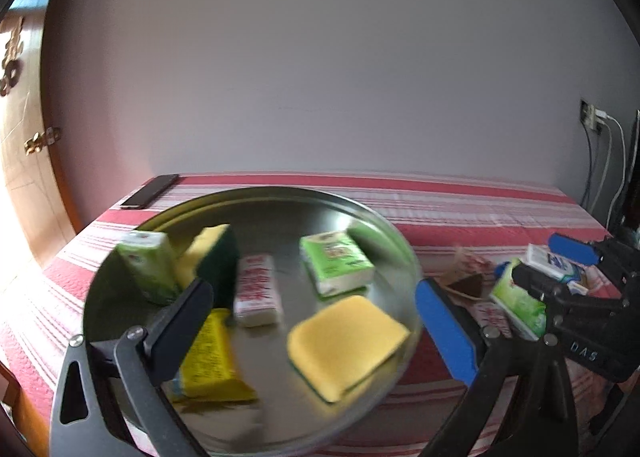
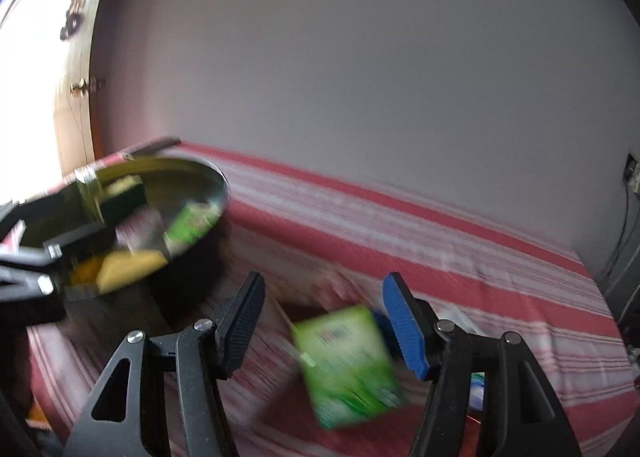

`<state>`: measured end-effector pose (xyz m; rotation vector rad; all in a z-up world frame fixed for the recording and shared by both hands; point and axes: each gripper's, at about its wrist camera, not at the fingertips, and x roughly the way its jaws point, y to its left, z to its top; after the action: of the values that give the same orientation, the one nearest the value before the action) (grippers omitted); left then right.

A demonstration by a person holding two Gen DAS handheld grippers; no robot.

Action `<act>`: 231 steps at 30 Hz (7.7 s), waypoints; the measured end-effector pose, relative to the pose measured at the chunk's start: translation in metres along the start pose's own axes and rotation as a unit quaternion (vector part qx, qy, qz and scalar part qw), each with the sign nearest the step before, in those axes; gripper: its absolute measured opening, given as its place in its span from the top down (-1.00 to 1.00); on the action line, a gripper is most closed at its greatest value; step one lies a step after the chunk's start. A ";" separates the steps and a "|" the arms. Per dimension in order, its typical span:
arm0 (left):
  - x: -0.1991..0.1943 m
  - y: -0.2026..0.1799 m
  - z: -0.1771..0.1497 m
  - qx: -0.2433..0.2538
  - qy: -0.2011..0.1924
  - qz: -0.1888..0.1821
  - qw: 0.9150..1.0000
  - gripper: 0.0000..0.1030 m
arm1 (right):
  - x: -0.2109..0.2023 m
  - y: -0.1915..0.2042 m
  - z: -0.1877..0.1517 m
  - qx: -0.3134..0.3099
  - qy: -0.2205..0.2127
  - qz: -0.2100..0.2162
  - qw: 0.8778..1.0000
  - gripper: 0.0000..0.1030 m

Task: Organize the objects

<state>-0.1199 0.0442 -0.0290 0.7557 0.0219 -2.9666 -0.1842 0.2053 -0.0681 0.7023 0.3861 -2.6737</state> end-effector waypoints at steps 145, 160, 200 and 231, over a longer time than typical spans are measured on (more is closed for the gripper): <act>0.012 -0.102 -0.016 0.065 0.024 -0.123 0.990 0.35 | -0.019 -0.063 -0.030 0.089 0.025 -0.037 0.995 -0.13; 0.002 -0.096 -0.015 0.056 -0.010 -0.115 0.992 0.35 | -0.040 -0.064 -0.028 0.107 -0.055 -0.045 0.992 -0.13; -0.027 -0.084 -0.015 0.046 -0.090 -0.096 0.990 0.35 | -0.068 -0.053 -0.032 0.101 -0.134 -0.052 0.984 -0.13; -0.029 0.062 0.019 -0.035 -0.076 0.043 0.996 0.35 | -0.032 0.041 0.065 0.034 -0.113 0.106 0.987 -0.13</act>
<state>-0.0981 -0.0164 0.0022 0.5078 0.0826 -2.9155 -0.1692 0.1542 -0.0045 0.4242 0.1519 -2.5353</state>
